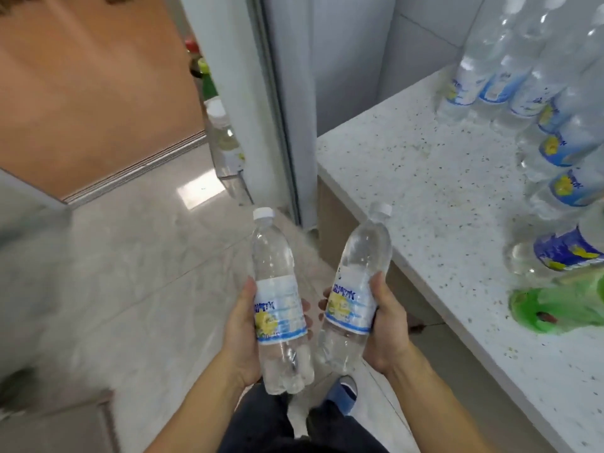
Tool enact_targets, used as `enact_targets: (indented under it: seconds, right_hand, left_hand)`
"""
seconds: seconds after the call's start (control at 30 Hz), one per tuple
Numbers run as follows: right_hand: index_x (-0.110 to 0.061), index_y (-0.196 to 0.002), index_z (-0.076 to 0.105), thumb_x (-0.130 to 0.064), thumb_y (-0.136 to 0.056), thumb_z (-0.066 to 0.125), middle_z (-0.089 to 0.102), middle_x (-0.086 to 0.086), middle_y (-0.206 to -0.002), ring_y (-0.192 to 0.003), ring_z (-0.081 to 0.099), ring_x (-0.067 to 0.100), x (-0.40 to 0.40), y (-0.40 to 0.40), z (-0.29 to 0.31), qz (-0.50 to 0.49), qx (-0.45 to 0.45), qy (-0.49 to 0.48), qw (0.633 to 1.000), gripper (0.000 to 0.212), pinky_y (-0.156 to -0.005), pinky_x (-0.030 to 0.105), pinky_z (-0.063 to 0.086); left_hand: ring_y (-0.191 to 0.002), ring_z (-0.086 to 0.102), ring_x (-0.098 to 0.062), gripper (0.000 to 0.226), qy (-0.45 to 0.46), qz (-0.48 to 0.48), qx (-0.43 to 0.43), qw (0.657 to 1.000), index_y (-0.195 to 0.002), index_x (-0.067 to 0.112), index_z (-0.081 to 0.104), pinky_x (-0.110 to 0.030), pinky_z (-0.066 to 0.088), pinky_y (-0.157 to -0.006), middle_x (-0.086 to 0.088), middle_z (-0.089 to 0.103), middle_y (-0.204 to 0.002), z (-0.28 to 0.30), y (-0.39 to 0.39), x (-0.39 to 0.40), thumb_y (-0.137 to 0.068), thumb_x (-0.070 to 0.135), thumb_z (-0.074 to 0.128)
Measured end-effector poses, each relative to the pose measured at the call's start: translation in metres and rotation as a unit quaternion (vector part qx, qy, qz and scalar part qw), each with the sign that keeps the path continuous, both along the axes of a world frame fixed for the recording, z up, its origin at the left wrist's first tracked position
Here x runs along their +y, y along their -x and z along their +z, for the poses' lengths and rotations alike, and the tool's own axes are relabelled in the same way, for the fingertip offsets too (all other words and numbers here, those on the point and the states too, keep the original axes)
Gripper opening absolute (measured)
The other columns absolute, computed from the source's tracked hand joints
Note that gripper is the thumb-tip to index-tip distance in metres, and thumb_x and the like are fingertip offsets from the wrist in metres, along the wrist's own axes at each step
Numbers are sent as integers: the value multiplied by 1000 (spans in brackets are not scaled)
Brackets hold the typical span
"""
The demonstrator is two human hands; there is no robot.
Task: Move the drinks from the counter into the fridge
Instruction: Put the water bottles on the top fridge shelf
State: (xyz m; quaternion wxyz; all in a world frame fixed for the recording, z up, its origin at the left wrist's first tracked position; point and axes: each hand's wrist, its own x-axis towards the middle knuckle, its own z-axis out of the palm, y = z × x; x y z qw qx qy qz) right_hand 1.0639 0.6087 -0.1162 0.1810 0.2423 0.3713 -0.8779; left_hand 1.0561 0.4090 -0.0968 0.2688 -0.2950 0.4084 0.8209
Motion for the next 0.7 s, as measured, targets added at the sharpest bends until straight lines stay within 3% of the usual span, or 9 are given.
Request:
enact_targets:
  seconds: [0.2, 0.33, 0.53, 0.7]
  right_hand:
    - [-11, -96, 80, -62, -82, 46, 74, 15, -96, -88, 72, 30, -85, 18, 3, 135, -6, -9, 991, 63, -78, 43, 59]
    - [-10, -93, 81, -64, -80, 49, 75, 15, -94, -85, 74, 29, -149, 30, 6, 196, -12, -23, 980, 64, -71, 41, 60]
    - [-8, -94, 80, -68, -58, 73, 74, 15, -94, -82, 73, 26, -261, 49, 18, 250, 2, -13, 968, 71, -73, 38, 59]
    - [-1, -106, 74, -62, -49, 86, 70, 20, -105, -95, 68, 36, -340, 70, 28, 272, -1, -23, 962, 84, -93, 49, 53]
  left_hand:
    - [-71, 70, -34, 72, -13, 135, 20, 991, -100, 9, 79, -44, 59, -65, -17, 72, -89, 2, -19, -81, -72, 70, 53]
    - [-68, 70, -32, 74, -12, 191, -5, 981, -89, 5, 79, -40, 60, -66, -15, 71, -83, 1, -25, -143, -69, 72, 57]
    - [-75, 70, -25, 74, -44, 221, -29, 974, -91, 6, 79, -35, 58, -69, -12, 72, -91, 8, -22, -245, -80, 74, 50]
    - [-82, 70, -29, 66, -101, 239, 27, 965, -103, 0, 76, -43, 59, -76, -18, 70, -106, 17, -12, -326, -83, 59, 53]
